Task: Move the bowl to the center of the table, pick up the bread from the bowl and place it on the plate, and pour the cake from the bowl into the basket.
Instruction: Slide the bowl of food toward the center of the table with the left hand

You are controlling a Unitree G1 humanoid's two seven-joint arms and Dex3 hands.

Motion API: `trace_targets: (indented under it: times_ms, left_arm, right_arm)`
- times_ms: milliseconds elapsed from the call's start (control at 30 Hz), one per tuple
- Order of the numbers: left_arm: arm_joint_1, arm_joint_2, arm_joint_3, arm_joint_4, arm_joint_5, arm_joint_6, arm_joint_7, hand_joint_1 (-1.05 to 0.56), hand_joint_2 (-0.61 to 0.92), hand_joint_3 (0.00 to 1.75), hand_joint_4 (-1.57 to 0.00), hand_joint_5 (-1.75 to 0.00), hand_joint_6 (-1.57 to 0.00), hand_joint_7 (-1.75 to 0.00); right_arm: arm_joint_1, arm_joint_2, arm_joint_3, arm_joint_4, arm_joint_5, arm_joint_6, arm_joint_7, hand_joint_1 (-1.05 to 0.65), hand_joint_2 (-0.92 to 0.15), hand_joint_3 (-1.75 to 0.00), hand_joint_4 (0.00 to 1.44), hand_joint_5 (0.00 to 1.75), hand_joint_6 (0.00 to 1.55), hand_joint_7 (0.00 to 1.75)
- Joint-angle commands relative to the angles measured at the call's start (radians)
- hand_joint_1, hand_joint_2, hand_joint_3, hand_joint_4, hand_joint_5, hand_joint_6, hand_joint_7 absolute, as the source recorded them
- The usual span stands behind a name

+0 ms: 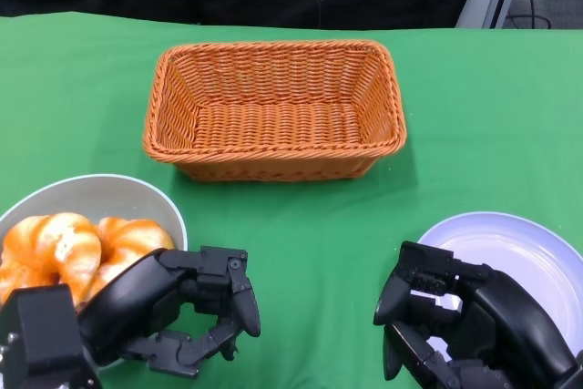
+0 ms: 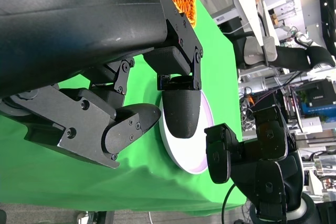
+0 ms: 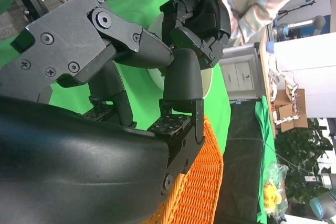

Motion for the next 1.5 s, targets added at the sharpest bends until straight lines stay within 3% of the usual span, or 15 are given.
trace_targets:
  times_ms: [33,833,1067,1100,1233,1267,1333,1433,1500]
  left_arm:
    - [0.000,0.012,0.005,0.002,-0.001,-0.007,0.006,-0.08,0.66,0.91,-0.68,-1.66,-0.73,-1.28]
    - [0.003,0.015,0.004,-0.004,0.001,-0.003,0.007,-0.08,0.65,0.94,-0.68,-1.68,-0.73,-1.31]
    - [-0.008,0.003,0.021,0.017,-0.019,-0.071,0.001,-0.06,0.63,0.94,-0.70,-1.65,-0.73,-1.29]
    - [-0.007,0.001,0.029,0.006,-0.030,-0.075,0.004,-0.08,0.64,0.90,-0.71,-1.59,-0.75,-1.24]
    - [0.001,0.003,0.055,-0.052,-0.054,-0.070,0.025,-0.18,0.80,0.50,-0.74,-1.24,-0.85,-0.71]
    - [-0.005,0.003,0.076,-0.067,-0.080,-0.085,0.024,-0.18,0.82,0.45,-0.74,-1.22,-0.87,-0.66]
    - [-0.014,0.002,0.115,-0.088,-0.105,-0.120,0.037,-0.34,0.90,0.23,-0.69,-0.70,-0.77,-0.25]
    - [-0.008,0.005,0.180,-0.128,-0.117,-0.135,0.090,-0.46,0.92,0.17,-0.66,-0.33,-0.69,-0.05]
    - [-0.010,0.008,0.226,-0.139,-0.162,-0.122,0.112,-0.48,0.92,0.17,-0.59,-0.22,-0.63,-0.01]
  right_arm:
    - [-0.014,-0.005,-0.013,0.044,0.032,-0.040,0.035,-0.08,-0.54,-1.25,0.73,1.66,0.69,1.42]
    - [-0.015,-0.006,-0.015,0.046,0.062,-0.020,0.036,-0.09,-0.54,-1.22,0.72,1.74,0.69,1.46]
    - [-0.024,-0.004,-0.008,0.062,0.044,-0.035,0.033,-0.09,-0.54,-1.23,0.72,1.74,0.68,1.47]
    - [-0.027,-0.002,-0.007,0.068,0.043,-0.041,0.035,-0.09,-0.54,-1.24,0.72,1.74,0.68,1.47]
    - [-0.033,0.005,-0.004,0.087,0.035,-0.064,0.037,-0.09,-0.53,-1.25,0.71,1.74,0.68,1.48]
    - [-0.034,0.006,-0.002,0.085,0.031,-0.058,0.031,-0.09,-0.53,-1.25,0.71,1.74,0.68,1.48]
    - [-0.037,0.010,0.001,0.085,0.024,-0.054,0.024,-0.09,-0.53,-1.25,0.71,1.74,0.68,1.48]
    - [-0.042,0.018,0.003,0.098,0.025,-0.073,0.029,-0.10,-0.53,-1.24,0.71,1.74,0.67,1.47]
    - [-0.045,0.021,0.002,0.102,0.030,-0.072,0.030,-0.10,-0.53,-1.23,0.71,1.74,0.67,1.47]
